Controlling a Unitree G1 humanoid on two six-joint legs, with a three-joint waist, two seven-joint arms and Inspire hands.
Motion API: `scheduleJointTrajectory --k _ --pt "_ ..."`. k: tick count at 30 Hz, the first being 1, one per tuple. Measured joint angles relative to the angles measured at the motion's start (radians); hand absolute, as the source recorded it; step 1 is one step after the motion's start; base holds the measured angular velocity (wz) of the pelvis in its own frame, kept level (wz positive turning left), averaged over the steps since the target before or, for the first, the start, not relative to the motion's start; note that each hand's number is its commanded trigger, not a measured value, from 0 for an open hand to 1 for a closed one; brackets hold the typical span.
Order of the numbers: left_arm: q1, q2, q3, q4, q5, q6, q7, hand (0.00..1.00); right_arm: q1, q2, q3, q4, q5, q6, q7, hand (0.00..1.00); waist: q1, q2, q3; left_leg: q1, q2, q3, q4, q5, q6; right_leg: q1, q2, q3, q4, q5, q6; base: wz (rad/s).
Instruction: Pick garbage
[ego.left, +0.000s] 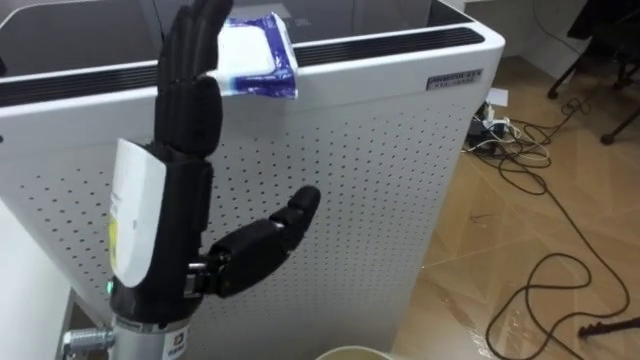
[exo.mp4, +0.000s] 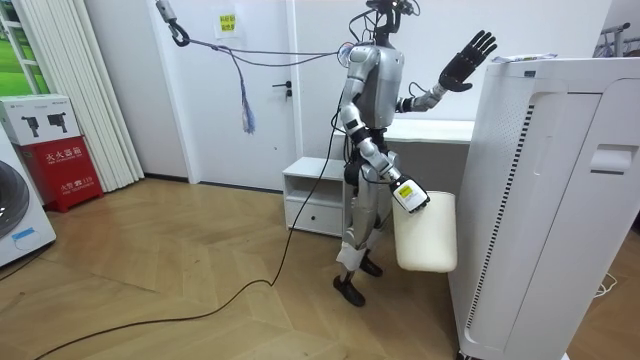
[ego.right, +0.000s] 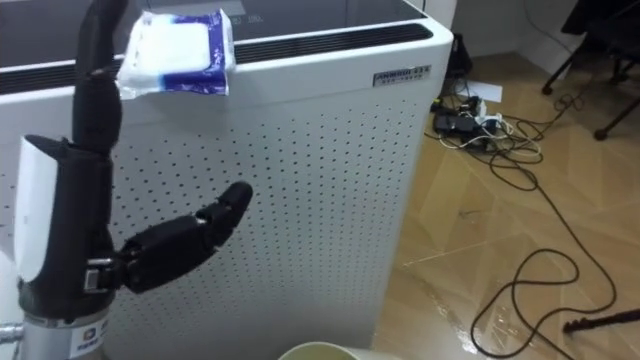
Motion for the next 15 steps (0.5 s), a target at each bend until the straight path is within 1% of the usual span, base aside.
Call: scheduleJointTrajectory --k 1,4,6,8,10,12,13,14,15 --pt "0.003 0.0 0.0 0.0 0.001 0.001 0.0 0.0 0.0 0.0 0.0 0.0 -0.001 0.0 0.002 1.0 0.001 0.002 -0.0004 0.002 0.0 0.0 -0.001 0.0 0.0 0.003 0.001 0.001 -0.004 0.002 0.0 0.0" --pt "0.003 0.008 0.01 0.002 0.027 0.018 0.001 0.0 0.001 -0.002 -0.003 -0.019 -0.03 0.001 0.016 1.0 0.001 0.011 0.0025 0.003 0.0 -0.002 -0.005 0.0 0.0 0.004 0.001 0.001 -0.005 0.003 0.001 0.0" --pt "0.003 0.031 0.012 0.006 0.033 0.025 0.001 0.0 0.003 -0.003 -0.003 -0.038 -0.067 0.001 0.038 1.0 0.0 0.02 0.0039 0.005 0.0 0.0 -0.006 0.0 0.0 0.006 0.001 -0.001 -0.006 0.003 0.001 0.0" --pt "0.003 0.038 0.012 0.007 0.039 0.035 0.001 0.0 0.006 -0.003 -0.003 -0.053 -0.085 0.002 0.049 1.0 0.0 0.026 0.0054 0.009 0.0 -0.001 -0.006 0.0 0.0 0.009 0.0 -0.003 -0.007 0.003 0.001 0.02" --pt "0.003 0.048 0.015 0.007 0.039 0.039 0.0 0.0 0.017 -0.003 -0.003 -0.072 -0.086 0.001 0.061 1.0 0.001 0.03 0.0036 0.013 0.0 -0.001 -0.01 0.0 0.0 0.016 0.001 -0.004 -0.012 0.003 0.001 0.0" --pt "0.003 0.072 0.047 0.007 0.053 0.044 -0.007 0.0 0.026 -0.01 -0.011 -0.093 -0.084 0.001 0.079 1.0 0.0 0.034 0.0009 0.013 0.0 -0.001 -0.011 0.001 0.0 0.016 0.002 -0.006 -0.016 0.003 0.001 0.0" --pt "0.003 0.076 0.057 0.007 0.053 0.047 -0.01 0.0 0.033 -0.011 -0.015 -0.099 -0.084 0.001 0.08 1.0 0.001 0.036 0.0 0.013 0.0 -0.001 -0.011 0.001 0.0 0.017 0.002 -0.005 -0.016 0.003 0.001 0.0" --pt "0.003 0.082 0.083 0.007 0.055 0.052 -0.02 0.0 0.048 -0.012 -0.026 -0.118 -0.085 0.001 0.088 1.0 0.002 0.038 -0.0014 0.014 0.0 -0.001 -0.011 0.001 0.0 0.018 0.001 -0.005 -0.017 0.003 0.001 0.0" --pt "0.003 0.093 0.106 0.007 0.055 0.063 -0.022 0.0 0.061 -0.013 -0.037 -0.133 -0.086 0.001 0.098 1.0 0.001 0.041 -0.0019 0.017 0.0 -0.002 -0.012 0.001 0.0 0.022 0.001 -0.005 -0.018 0.003 0.001 0.0"
